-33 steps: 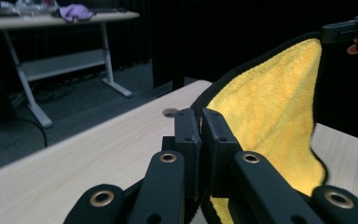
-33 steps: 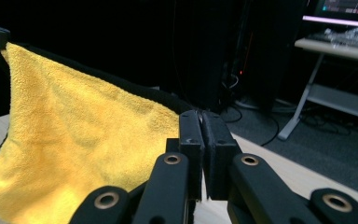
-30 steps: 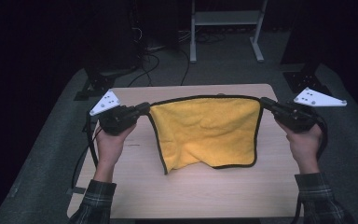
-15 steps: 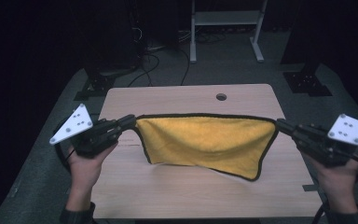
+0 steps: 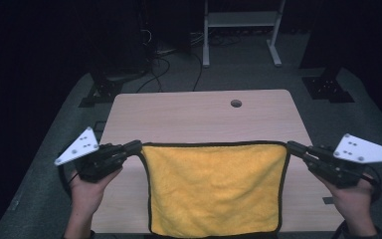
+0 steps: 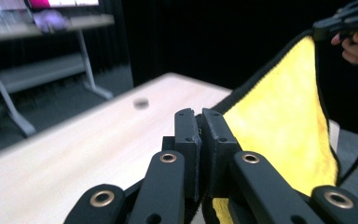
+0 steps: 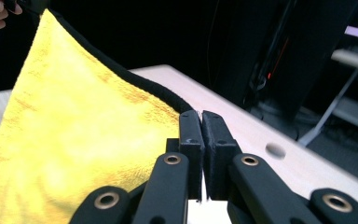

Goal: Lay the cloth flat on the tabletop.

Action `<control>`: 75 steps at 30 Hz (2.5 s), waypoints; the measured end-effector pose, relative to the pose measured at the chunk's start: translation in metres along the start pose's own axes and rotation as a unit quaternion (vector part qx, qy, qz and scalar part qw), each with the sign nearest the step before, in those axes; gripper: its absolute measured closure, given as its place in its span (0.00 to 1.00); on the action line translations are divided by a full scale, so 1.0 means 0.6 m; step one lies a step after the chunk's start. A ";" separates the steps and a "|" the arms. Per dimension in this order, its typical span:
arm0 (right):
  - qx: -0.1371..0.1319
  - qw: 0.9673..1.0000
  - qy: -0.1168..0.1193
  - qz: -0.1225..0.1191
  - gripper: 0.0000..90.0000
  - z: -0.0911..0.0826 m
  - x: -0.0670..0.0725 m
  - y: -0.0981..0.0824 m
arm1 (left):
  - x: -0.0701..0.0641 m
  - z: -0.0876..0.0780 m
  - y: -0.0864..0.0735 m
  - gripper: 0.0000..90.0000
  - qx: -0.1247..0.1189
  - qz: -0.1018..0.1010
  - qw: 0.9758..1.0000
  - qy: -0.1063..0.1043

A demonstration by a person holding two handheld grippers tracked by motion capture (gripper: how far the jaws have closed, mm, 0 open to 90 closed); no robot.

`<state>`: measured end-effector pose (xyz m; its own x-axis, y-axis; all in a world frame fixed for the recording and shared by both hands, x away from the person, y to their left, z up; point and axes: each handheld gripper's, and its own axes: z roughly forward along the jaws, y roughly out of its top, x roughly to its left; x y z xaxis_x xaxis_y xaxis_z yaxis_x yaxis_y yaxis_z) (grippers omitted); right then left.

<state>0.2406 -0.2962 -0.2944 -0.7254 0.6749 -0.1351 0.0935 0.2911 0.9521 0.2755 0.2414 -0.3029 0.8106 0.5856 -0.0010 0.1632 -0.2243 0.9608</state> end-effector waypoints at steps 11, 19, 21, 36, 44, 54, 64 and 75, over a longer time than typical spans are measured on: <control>0.041 0.999 0.000 0.023 0.96 0.055 -0.029 -0.050 | 0.047 0.058 -0.050 0.95 0.034 -0.036 0.999 0.001; 0.052 0.998 -0.009 0.024 0.96 0.068 -0.037 -0.060 | 0.075 0.097 -0.051 0.95 0.043 -0.036 0.998 0.011; 0.054 0.998 -0.010 0.024 0.96 0.070 -0.038 -0.061 | 0.079 0.103 -0.052 0.95 0.045 -0.037 0.998 0.011; 0.084 0.995 -0.028 0.040 0.96 0.147 -0.085 -0.090 | 0.123 0.158 -0.079 0.95 0.067 -0.061 0.996 0.025; 0.098 0.993 -0.029 0.056 0.96 0.175 -0.104 -0.105 | 0.140 0.180 -0.093 0.95 0.084 -0.071 0.993 0.029; 0.119 0.989 -0.036 0.073 0.96 0.220 -0.128 -0.129 | 0.154 0.206 -0.109 0.95 0.109 -0.072 0.990 0.048; 0.142 0.985 -0.047 0.085 0.96 0.263 -0.149 -0.156 | 0.163 0.232 -0.126 0.95 0.145 -0.068 0.984 0.077; 0.170 0.979 -0.063 0.099 0.96 0.295 -0.164 -0.185 | 0.180 0.262 -0.147 0.95 0.161 -0.075 0.979 0.102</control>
<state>0.4222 -0.2746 -0.4354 -0.5824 0.8128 -0.0105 0.4600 0.3402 0.8202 0.4371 0.2017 -0.4312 0.6408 0.7662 -0.0485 0.4666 -0.3384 0.8172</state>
